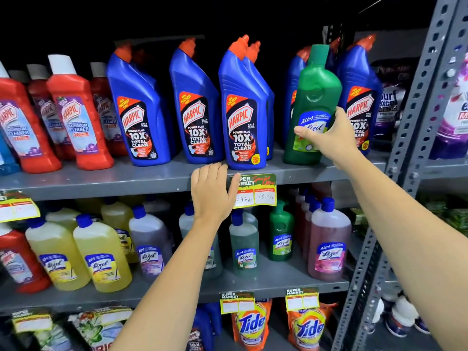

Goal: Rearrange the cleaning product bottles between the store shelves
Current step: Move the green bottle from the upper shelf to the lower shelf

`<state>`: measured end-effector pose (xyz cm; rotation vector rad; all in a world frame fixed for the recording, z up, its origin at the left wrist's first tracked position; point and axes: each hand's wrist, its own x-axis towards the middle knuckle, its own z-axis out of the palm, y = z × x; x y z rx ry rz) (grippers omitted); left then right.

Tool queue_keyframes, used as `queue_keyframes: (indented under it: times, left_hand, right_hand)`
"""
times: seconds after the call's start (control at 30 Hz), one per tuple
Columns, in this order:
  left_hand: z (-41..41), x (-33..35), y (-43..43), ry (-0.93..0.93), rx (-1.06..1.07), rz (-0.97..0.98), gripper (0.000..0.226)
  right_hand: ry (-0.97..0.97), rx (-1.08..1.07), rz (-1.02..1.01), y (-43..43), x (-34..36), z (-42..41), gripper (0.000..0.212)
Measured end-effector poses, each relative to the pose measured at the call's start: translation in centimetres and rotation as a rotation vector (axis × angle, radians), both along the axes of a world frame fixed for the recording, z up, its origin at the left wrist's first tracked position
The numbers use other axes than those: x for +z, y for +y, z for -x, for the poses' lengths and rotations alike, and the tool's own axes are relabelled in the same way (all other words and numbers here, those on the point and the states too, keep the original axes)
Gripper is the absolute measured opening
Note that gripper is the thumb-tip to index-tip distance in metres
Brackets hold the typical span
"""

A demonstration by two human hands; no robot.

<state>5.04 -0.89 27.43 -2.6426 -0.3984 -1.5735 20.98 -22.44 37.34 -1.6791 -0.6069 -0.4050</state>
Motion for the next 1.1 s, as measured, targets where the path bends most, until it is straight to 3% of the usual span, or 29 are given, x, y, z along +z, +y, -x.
queue_keyframes:
  times: [0.17,0.27,0.4,0.53,0.63,0.83,0.93,1.1]
  left_hand:
    - [0.7,-2.5,-1.2,-0.161,0.056,0.08,0.06]
    - [1.7,-8.1,-3.1,-0.245,-0.071,0.065,0.055]
    - [4.1,-17.9,-5.3,0.102,-0.19,0.096,0.044]
    - [5.4,-24.2,-4.1,0.577,-0.029,0.304,0.046]
    - [4.9,-26.6,-2.7,0.827,-0.013,0.334,0.048]
    - [4.1,-28.3,0.1,0.967,-0.095,0.297,0.047]
    - [4.0,-29.1,1.2,0.95,-0.132,0.269,0.06]
    - [3.5,-29.7,1.7,0.895,-0.171,0.302,0.059]
  right_hand:
    - [-0.12,0.081,-0.144,-3.4,-1.0,4.5,0.065]
    - [-0.193,0.13,-0.179,-6.0,-3.3,7.3,0.06]
    - [-0.151,0.201,-0.126,-8.2,-8.8,9.8,0.064]
    - [-0.011,0.19,0.003,-7.9,-16.9,9.8,0.072]
    - [0.105,0.201,0.113,-6.6,-22.2,9.2,0.081]
    - [0.287,0.175,0.202,-3.0,-29.3,6.7,0.076]
    - [0.371,0.173,0.226,-0.8,-31.4,5.0,0.076]
    - [0.46,0.184,0.237,2.1,-33.5,3.8,0.077]
